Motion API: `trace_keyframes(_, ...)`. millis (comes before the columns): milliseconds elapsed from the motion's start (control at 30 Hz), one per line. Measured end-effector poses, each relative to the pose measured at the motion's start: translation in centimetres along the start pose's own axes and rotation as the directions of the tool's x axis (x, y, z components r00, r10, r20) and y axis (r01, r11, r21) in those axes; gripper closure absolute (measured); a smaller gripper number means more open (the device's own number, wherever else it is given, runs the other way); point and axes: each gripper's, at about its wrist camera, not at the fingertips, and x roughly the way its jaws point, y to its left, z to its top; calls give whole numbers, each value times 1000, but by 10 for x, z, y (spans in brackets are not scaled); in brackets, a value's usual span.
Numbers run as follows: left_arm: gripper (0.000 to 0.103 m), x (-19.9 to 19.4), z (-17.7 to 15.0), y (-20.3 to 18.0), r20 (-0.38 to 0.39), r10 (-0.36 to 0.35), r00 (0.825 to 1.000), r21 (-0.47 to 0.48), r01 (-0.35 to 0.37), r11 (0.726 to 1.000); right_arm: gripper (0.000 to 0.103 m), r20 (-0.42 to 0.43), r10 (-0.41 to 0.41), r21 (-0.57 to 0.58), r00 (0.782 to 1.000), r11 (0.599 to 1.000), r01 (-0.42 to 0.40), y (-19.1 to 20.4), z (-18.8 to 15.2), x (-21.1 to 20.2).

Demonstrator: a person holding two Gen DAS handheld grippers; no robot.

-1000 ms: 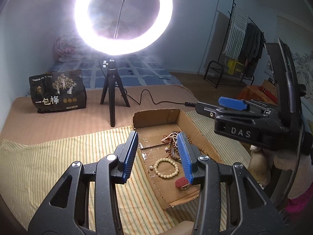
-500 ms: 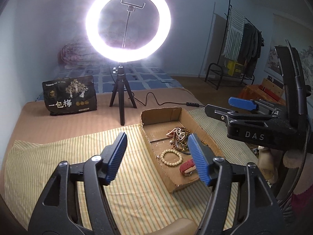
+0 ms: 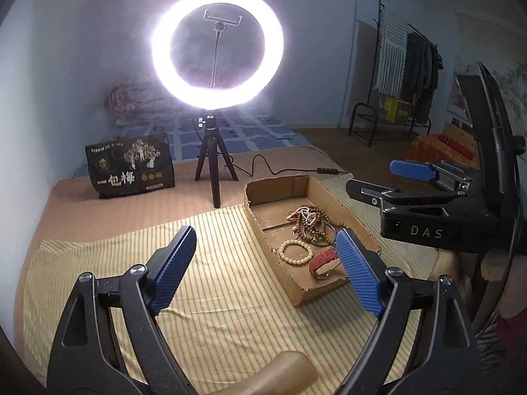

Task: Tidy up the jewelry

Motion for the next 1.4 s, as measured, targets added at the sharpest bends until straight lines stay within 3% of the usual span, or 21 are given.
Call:
trace_keyframes(100,2,-5,-2,-4,22,30,999,39,-31,999,23,3,7,-2,1000,1000,-7,1,-2,-4)
trace_keyframes(533,1,-1,-7,-1,-6,79,997,60,-78,995,22,14,1,-3,1000,1000,-1,5,-8,-5)
trace_keyframes(1400,1,0,-6,4,-22,65,998,41,-64,997,22,-2,5,14,1000,1000,-5,7,-9,4)
